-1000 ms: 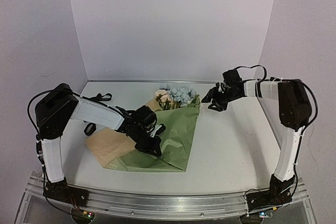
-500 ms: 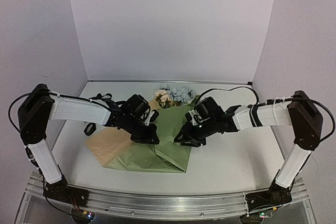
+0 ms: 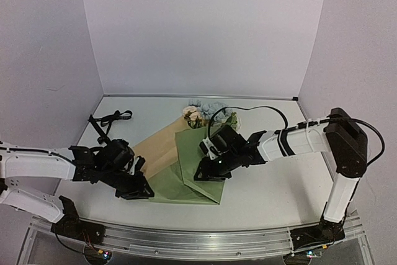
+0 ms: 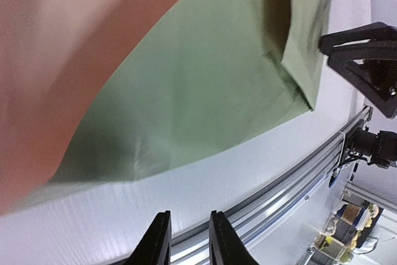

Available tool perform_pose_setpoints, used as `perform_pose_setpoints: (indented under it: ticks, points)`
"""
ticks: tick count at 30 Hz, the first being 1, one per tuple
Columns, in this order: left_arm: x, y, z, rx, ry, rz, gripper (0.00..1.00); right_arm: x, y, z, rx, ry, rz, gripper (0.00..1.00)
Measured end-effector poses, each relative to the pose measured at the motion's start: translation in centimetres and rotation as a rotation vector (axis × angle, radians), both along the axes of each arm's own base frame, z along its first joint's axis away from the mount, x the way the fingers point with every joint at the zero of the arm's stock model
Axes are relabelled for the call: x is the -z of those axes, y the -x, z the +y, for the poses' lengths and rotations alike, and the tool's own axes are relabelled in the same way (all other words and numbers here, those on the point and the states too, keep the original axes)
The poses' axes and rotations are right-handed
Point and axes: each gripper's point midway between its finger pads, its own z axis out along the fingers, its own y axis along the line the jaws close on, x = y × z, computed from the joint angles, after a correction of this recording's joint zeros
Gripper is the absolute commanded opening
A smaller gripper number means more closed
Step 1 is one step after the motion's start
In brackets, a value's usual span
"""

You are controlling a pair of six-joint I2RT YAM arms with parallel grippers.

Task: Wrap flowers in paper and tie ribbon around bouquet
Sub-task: Pick up the two-thirds-folded wrapping paper from the center of the board.

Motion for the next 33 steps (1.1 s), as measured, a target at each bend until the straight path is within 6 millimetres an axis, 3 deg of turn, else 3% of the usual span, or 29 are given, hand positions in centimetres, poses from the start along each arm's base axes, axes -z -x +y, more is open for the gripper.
perform_pose_setpoints:
  ticks: [3,7,14,20,28,33]
  points:
    - [1.5,1.8,2.1,-0.074,-0.023,0.059,0.3,0.6,0.4,0.3,-0.03,0.024,-0.011,0.32]
    - [2.9,2.1,4.1,-0.209,-0.048,0.099,0.34,1.0,0.5,1.1,-0.064,0.052,-0.028,0.33]
    - [3.1,-0.2,5.7,-0.451,-0.037,0.061,0.42,1.0,0.8,1.2,-0.094,0.126,-0.08,0.33]
    - [4.5,-0.8,7.9,-0.615,-0.063,0.05,0.43,1.5,0.8,1.2,-0.102,0.184,-0.109,0.36]
    - [5.1,-1.9,8.4,-0.69,-0.063,0.02,0.42,3.2,1.0,1.4,-0.126,0.268,-0.128,0.39]
    - [5.1,-1.9,8.4,-0.681,-0.091,0.014,0.44,3.2,1.3,1.4,-0.155,0.322,-0.162,0.43]
